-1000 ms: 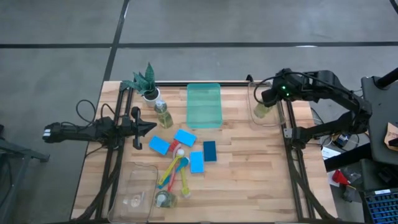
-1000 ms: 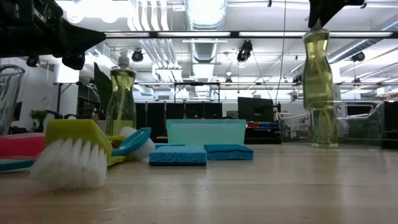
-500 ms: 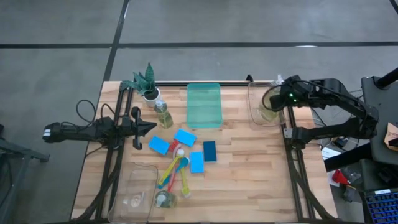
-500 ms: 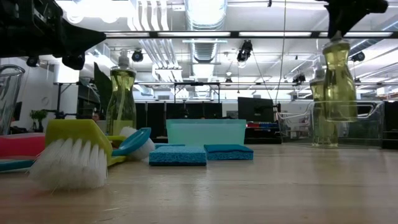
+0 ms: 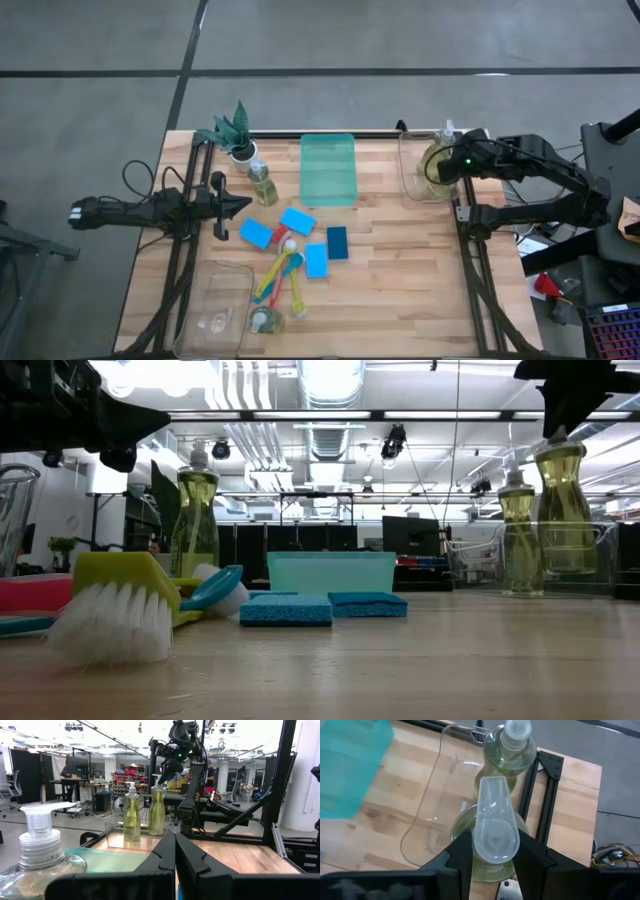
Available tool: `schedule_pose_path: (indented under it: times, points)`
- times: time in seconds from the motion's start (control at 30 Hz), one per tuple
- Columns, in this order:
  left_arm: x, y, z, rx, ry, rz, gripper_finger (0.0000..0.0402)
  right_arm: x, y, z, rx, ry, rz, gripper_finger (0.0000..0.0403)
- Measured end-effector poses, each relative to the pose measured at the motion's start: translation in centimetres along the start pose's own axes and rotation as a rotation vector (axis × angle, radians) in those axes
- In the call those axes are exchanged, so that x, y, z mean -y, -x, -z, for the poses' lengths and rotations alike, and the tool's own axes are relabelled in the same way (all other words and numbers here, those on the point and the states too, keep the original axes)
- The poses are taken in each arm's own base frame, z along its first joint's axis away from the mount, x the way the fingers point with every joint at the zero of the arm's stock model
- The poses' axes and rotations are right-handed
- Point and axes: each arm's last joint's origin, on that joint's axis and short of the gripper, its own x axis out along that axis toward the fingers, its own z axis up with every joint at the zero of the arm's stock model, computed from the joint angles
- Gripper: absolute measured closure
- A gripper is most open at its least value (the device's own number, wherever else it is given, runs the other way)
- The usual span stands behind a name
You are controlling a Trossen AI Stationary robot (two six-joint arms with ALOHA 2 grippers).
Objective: Pick & Place Kitchen Sink Supplies
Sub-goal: Put the yellow soap dispenser into the top transparent bin
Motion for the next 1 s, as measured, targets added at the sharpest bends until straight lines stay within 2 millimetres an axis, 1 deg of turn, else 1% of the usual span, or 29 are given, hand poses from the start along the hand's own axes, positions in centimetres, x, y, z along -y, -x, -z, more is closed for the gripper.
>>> schedule_pose_path:
  times: [0.6,0.8,1.0]
  points:
    - [0.0,0.0,0.0,0.001,0.0,0.0,0.0399,-0.8,-3.0,1.3,-0.02,0.041,0.068,0.0296]
    - [0.0,0.0,0.0,0.0,0.0,0.0,0.0399,-0.8,-3.1,1.4,-0.016,0.043,0.073,0.0281]
    - [0.0,0.0,0.0,0.0,0.0,0.0,0.0399,-0.7,-2.6,1.2,-0.014,0.04,0.061,0.0265]
